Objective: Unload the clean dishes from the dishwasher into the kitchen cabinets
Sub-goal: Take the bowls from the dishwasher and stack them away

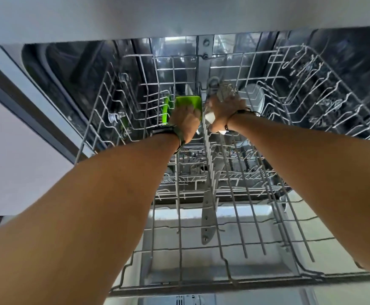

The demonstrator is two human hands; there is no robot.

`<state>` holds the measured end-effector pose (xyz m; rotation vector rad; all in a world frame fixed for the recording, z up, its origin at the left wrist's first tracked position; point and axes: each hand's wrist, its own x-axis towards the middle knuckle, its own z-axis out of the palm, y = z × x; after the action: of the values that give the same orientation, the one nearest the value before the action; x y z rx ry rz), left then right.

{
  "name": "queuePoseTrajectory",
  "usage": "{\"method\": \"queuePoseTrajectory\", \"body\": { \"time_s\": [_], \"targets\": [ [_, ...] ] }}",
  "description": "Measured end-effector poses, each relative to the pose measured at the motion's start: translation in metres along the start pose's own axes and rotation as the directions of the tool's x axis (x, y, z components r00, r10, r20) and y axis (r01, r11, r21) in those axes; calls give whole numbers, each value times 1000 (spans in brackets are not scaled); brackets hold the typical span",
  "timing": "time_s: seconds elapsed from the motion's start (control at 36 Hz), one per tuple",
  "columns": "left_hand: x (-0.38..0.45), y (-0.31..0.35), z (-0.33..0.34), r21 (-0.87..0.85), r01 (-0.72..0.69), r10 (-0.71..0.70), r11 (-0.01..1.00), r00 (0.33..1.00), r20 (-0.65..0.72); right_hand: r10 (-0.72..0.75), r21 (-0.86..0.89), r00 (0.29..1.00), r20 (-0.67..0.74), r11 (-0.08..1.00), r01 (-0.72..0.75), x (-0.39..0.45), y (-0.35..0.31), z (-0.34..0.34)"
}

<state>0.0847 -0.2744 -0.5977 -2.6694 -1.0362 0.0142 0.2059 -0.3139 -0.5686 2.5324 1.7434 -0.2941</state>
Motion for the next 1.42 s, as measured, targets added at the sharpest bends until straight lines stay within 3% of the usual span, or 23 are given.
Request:
{"method": "queuePoseTrajectory", "body": {
  "time_s": [0.11,0.22,0.42,0.5,0.58,0.64,0.67,0.69,0.72,0.75,0.78,0.81,0.86,0.94,1.08,1.19,1.31,1.42],
  "targets": [
    [3,3,-4,31,-11,8,999,996,93,-11,56,1000,-10,998,12,-6,2,7],
    [13,5,-15,35,-57,51,998,985,164,-44,136,992,-118,989,60,-20,10,11],
    [26,-9,-23,104,-101,90,989,991,104,-143,120,951,-276,976,181,-45,22,17],
    [24,-22,-16,-29,-79,80,996,996,37,-189,101,941,-280,969,225,-52,20,8],
    [18,-29,-23,-307,41,-69,951,994,-80,-199,74,938,-283,971,228,-55,17,-2],
    [13,-29,-30,-502,204,-280,841,957,-80,-191,83,943,-273,972,221,-59,15,-8],
    [11,-29,-32,-619,293,-413,728,909,-55,-190,90,943,-272,971,221,-61,13,-11],
    [7,-27,-35,-767,333,-529,549,848,-11,-184,101,946,-268,971,218,-64,12,-14],
    [3,-26,-38,-899,321,-607,298,791,81,-179,115,947,-267,970,216,-68,12,-19],
    [-2,-23,-42,-963,268,-626,-16,748,218,-177,125,948,-263,969,215,-73,12,-24],
    [-8,-21,-48,-922,234,-579,-308,723,377,-178,133,951,-251,967,216,-78,12,-30],
    [-16,-19,-53,-824,225,-495,-521,707,506,-182,136,956,-228,967,217,-85,12,-37],
    [-33,-19,-64,-653,273,-319,-706,701,638,-218,130,958,-187,961,245,-99,11,-50],
    [-63,-19,-92,-579,300,-188,-758,751,634,-261,152,954,-149,947,283,-124,10,-72],
    [-133,-9,-168,-417,200,-76,-887,826,558,-322,262,944,-79,906,331,-188,9,-112],
    [-199,-6,-232,-422,168,-68,-891,870,489,-402,361,915,28,858,366,-245,0,-149],
    [-252,-10,-291,-486,249,-21,-838,875,484,-456,366,890,-29,823,434,-297,-11,-190],
    [-292,-15,-337,-470,160,-108,-868,864,492,-502,409,864,-43,780,474,-342,-28,-224]
  ]
}}
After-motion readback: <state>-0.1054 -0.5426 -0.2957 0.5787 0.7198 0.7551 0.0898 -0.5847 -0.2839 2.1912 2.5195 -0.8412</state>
